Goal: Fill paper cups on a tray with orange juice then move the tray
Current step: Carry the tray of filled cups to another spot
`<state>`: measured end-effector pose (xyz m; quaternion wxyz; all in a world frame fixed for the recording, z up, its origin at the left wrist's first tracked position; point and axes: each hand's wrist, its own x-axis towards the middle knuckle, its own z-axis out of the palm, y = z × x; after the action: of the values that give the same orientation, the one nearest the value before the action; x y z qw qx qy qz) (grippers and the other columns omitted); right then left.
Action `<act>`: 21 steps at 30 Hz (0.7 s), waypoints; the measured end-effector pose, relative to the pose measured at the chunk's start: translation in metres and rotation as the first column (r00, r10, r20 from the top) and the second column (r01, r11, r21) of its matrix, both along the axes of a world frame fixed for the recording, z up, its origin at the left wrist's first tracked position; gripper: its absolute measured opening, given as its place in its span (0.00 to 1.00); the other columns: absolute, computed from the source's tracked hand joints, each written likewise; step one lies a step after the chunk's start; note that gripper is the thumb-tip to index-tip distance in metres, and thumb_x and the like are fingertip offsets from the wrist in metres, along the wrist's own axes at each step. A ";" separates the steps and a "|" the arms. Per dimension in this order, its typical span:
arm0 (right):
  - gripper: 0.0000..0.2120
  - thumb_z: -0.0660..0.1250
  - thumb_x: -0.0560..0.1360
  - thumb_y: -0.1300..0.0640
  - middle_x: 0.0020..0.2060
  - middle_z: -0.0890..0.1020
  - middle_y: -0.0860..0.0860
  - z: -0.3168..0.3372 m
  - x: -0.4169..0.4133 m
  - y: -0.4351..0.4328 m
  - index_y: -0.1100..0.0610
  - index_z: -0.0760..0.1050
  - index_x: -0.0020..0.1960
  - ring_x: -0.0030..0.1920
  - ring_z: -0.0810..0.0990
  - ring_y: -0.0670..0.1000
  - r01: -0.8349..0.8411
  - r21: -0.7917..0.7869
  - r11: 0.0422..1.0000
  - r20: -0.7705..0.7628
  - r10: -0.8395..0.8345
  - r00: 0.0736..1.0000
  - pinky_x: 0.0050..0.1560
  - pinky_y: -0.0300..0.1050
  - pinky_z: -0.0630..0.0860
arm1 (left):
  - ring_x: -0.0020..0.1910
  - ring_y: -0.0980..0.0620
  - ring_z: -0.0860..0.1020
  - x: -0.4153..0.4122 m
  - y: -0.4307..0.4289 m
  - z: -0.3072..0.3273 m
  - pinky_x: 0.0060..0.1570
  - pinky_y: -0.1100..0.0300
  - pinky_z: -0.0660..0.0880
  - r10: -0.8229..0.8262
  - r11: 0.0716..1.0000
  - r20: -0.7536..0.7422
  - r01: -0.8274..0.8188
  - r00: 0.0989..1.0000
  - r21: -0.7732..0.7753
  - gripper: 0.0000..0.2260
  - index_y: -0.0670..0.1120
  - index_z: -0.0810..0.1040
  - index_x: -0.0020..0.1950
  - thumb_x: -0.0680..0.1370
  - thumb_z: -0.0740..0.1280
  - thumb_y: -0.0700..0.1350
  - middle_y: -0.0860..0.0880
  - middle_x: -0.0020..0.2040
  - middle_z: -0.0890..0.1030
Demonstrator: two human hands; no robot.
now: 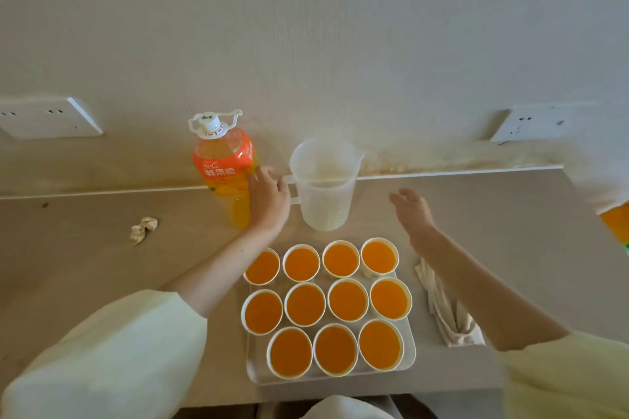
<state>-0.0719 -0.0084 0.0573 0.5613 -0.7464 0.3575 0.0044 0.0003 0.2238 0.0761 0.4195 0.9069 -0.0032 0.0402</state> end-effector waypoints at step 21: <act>0.30 0.43 0.75 0.55 0.74 0.61 0.60 -0.098 -0.157 -0.051 0.60 0.62 0.75 0.73 0.60 0.61 -0.488 -0.480 0.729 -0.449 0.274 0.850 0.71 0.56 0.59 | 0.50 0.47 0.73 -0.115 -0.142 -0.040 0.49 0.62 0.68 -0.452 0.885 -0.108 0.460 0.886 0.068 0.07 0.43 0.71 0.58 0.81 0.61 0.43 0.44 0.56 0.68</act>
<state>-0.2286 -0.0596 -0.0412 0.2220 -0.9254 0.2710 0.1448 -0.1152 0.0813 0.0358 0.3749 0.8998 -0.1993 -0.1002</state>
